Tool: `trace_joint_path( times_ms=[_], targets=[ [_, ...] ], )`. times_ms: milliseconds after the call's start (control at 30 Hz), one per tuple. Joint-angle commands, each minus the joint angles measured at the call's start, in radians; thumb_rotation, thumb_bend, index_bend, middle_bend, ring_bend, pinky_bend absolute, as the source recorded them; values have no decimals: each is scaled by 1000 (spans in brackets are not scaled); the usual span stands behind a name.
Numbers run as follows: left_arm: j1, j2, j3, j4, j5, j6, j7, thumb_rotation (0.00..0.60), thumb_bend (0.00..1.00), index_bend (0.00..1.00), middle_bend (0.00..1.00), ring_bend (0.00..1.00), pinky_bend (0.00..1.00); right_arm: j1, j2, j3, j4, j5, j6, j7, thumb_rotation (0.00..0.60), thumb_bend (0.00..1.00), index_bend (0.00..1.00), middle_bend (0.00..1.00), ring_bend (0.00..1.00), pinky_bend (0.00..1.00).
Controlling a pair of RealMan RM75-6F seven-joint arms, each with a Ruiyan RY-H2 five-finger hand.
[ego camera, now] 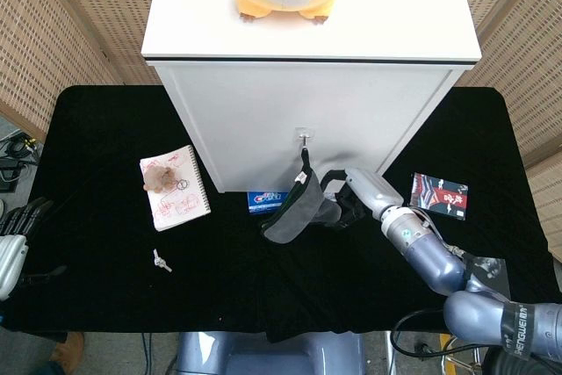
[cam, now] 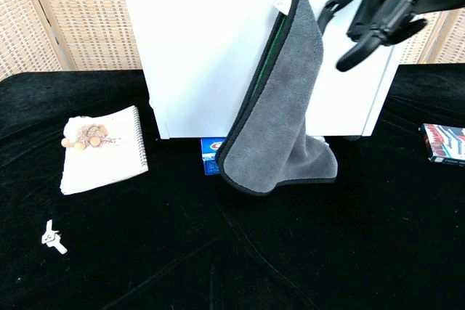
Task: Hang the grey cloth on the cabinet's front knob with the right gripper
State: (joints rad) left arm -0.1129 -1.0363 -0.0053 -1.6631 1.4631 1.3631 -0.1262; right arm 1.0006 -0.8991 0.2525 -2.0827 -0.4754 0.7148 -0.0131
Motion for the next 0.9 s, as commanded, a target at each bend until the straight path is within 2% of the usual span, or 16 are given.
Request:
trace_joint_path(
  times_ms=[33,367,467,567,633,700,767,833,900],
  targets=[
    [1,0,1,-2,1,2,3,600,0,0,0,0,0,-65,48,-20,-23,-91,-12,22,600,35,451,1000,1000,1000],
    [5,-1,3,-7,8,12,9,600,0,0,0,0,0,-246,145,-55,-35,-364,-18,107,600,35,451,1000,1000,1000],
    [9,0,5,-10,14,21,10,600,0,0,0,0,0,-318,167,-66,-22,-491,-20,165,600,35,451,1000,1000,1000],
    [12,2,6,-12,19,28,10,600,0,0,0,0,0,-375,162,-82,8,-615,15,185,600,35,452,992,994,1000],
    [14,3,6,-13,22,33,9,600,0,0,0,0,0,-409,147,-98,35,-695,66,167,600,35,451,952,953,994],
    [17,4,6,-15,26,42,7,600,0,0,0,0,0,-469,111,-125,89,-824,177,130,600,20,433,843,842,898],
    [22,6,6,-15,30,54,7,600,0,0,0,0,0,-552,47,-163,190,-990,353,77,600,4,390,686,684,706],
    [26,6,5,-15,33,63,7,600,0,0,0,0,0,-606,-1,-184,273,-1081,475,47,600,0,289,408,381,420],
    [29,5,3,-15,36,73,9,600,0,0,0,0,0,-647,-31,-196,328,-1122,557,19,600,0,186,182,135,225]
  ],
)
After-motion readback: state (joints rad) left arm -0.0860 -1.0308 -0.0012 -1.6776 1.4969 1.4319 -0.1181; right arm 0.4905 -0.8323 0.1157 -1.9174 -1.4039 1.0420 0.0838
